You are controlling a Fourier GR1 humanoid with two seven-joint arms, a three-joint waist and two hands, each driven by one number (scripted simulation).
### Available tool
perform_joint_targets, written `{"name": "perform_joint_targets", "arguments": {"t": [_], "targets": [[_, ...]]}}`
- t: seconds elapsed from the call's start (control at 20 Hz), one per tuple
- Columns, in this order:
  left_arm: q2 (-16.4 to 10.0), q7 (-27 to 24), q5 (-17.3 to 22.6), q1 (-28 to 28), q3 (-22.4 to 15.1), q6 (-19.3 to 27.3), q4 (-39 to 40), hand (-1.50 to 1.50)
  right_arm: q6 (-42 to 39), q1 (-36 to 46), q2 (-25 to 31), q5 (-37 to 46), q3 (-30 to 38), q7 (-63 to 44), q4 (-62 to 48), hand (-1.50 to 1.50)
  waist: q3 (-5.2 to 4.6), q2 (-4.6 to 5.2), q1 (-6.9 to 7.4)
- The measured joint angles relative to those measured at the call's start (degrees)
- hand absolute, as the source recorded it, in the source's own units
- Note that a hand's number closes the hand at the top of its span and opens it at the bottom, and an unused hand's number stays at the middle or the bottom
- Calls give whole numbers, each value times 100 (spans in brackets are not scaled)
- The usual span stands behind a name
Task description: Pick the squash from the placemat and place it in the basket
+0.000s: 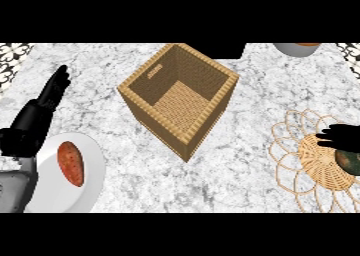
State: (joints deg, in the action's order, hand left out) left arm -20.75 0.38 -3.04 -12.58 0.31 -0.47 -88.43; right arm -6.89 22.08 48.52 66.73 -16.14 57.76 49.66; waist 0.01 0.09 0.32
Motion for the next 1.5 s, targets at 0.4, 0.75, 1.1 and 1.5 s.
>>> {"name": "perform_joint_targets", "arguments": {"t": [0.4, 0.75, 1.1, 1.5], "targets": [[162, 7, -189, 64, 80, -86, -85, 0, 283, 241, -271, 439, 189, 63, -716, -150, 0, -1, 6], [267, -4, -282, 139, 184, -202, -176, 0, 462, 345, -481, 710, 330, 81, -1099, 150, 0, -2, 2], [314, 17, -338, 209, 256, -300, -283, 0, 692, 575, -772, 839, 473, 79, -1584, 150, -53, -35, 34], [287, -8, -344, 79, 395, -363, -73, 0, 791, 467, -1111, 662, 835, -681, -1621, 150, -91, -87, -84]]}}
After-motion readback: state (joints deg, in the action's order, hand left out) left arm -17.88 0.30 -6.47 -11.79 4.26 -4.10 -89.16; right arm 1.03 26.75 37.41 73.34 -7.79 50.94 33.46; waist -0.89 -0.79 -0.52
